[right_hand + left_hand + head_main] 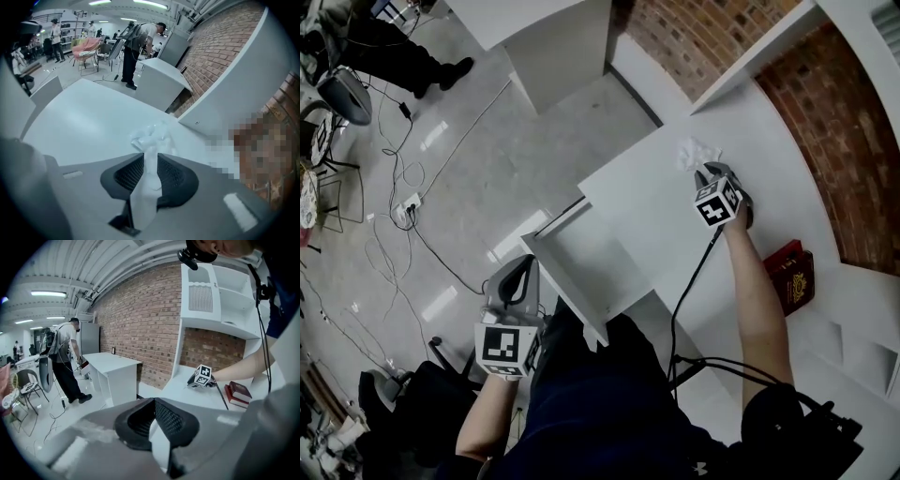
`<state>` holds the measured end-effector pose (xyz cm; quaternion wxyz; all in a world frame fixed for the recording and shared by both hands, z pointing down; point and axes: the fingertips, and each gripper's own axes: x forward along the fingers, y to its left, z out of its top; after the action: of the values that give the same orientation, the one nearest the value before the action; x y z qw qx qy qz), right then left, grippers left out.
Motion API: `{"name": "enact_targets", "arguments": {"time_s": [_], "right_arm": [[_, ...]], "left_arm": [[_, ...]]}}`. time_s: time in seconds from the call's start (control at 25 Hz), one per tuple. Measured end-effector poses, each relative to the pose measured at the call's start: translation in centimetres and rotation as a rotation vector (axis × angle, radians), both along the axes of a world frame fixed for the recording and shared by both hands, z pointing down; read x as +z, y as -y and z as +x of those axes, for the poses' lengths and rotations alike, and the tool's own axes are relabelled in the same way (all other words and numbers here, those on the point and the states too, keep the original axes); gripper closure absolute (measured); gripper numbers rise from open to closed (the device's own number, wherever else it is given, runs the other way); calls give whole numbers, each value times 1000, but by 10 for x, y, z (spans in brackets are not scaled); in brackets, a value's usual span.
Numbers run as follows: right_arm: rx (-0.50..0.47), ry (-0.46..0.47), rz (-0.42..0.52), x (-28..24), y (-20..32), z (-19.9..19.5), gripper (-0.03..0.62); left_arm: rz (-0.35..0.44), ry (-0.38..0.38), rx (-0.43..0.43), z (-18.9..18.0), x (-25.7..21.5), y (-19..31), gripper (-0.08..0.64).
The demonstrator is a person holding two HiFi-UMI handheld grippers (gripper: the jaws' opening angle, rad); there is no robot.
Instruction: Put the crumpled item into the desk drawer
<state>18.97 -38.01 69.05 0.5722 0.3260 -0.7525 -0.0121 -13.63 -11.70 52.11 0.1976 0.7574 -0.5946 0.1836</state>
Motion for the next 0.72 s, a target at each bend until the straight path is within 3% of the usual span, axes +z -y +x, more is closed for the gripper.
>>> {"name": "enact_targets", "arguments": {"time_s": [0.12, 0.2, 0.36, 0.72], "right_arm": [[0, -9, 6, 4, 2, -2, 511], [0, -11, 2, 7, 1, -2, 559], [52, 32, -5, 5, -2, -1, 586], [80, 126, 78, -34, -24, -3, 588]], "left_arm": [[-11, 5, -14, -6, 3, -5, 558], [-23, 2, -20, -7, 5, -7, 558], [-36, -18, -13, -1, 8, -7, 558], [-18, -19, 57, 20, 3, 0, 558]]}}
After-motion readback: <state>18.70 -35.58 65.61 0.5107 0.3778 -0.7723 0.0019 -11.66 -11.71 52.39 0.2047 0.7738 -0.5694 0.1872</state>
